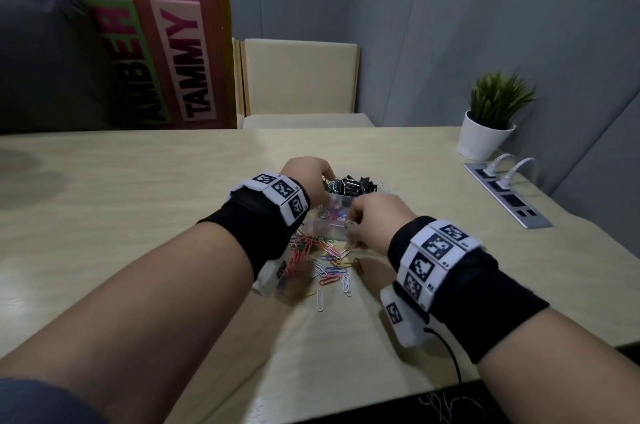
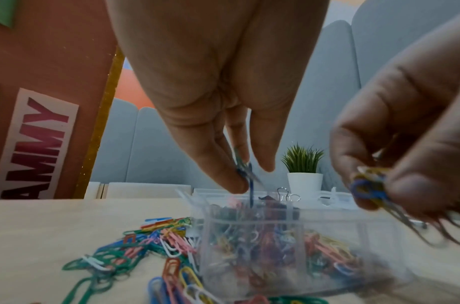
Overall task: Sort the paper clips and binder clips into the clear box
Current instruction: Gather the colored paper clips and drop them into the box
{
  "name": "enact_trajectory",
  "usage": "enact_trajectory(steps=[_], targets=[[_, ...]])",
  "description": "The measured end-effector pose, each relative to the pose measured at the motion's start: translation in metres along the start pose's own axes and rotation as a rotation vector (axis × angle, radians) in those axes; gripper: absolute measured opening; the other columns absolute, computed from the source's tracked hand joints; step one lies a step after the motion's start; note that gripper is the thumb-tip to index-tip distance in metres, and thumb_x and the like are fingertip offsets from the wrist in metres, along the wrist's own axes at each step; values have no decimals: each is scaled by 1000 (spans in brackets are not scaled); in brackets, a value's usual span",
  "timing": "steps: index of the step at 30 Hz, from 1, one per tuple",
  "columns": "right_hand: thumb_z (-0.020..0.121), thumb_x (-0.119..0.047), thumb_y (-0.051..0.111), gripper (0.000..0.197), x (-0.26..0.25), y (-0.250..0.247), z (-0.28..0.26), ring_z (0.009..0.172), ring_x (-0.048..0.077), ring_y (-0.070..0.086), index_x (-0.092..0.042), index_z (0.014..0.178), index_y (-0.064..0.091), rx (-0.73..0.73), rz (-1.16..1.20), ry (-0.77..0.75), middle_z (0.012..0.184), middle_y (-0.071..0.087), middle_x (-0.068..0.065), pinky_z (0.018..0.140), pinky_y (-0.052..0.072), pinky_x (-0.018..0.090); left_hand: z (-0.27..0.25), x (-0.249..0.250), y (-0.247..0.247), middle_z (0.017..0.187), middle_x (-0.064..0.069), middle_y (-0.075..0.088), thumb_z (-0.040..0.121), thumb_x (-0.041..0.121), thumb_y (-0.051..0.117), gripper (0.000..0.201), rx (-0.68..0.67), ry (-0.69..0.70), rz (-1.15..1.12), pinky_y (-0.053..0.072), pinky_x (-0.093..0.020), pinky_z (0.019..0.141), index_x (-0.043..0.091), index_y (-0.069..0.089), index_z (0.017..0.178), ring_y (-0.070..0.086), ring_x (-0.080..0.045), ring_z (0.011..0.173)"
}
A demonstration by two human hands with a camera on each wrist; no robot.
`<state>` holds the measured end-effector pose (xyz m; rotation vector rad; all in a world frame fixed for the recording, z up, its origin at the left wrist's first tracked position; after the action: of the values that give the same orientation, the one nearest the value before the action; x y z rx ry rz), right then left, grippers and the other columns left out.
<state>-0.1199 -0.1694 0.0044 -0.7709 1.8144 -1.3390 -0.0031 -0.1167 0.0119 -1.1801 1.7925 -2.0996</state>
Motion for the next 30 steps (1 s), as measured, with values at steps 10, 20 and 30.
enact_trajectory(steps=[10, 20, 30], targets=[[92, -28, 60, 35, 5, -14, 18, 109, 23, 60, -18, 126, 60, 164, 216, 97, 121, 65, 5, 87, 47, 28, -6, -23, -13, 113, -1, 71, 90, 21, 63, 23, 34, -46, -18, 54, -29, 79, 24, 69, 112, 67, -20, 99], [92, -13, 50, 44, -29, 27, 3, 121, 29, 47, -19, 136, 46, 14, -133, -144, 133, 50, 7, 99, 45, 41, -22, -83, 4, 141, -9, 48, 94, 11, 53, 57, -243, -120, 411, 50, -36, 93, 26, 39, 147, 54, -29, 122], [89, -6, 47, 28, 14, 13, 24, 77, 25, 59, -16, 110, 63, 3, -338, 111, 85, 59, 4, 79, 56, 34, -24, -82, 10, 137, -5, 56, 99, 21, 44, 40, -303, -55, 418, 49, -34, 92, 25, 50, 139, 58, -25, 117]])
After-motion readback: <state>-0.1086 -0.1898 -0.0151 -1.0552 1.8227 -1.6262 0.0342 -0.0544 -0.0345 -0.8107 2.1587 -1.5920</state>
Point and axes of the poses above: each hand's wrist, its own z-axis towards the middle knuckle, its own y-axis out of the palm, x = y × z, the point moved 5 cm from there along z, towards the middle knuckle
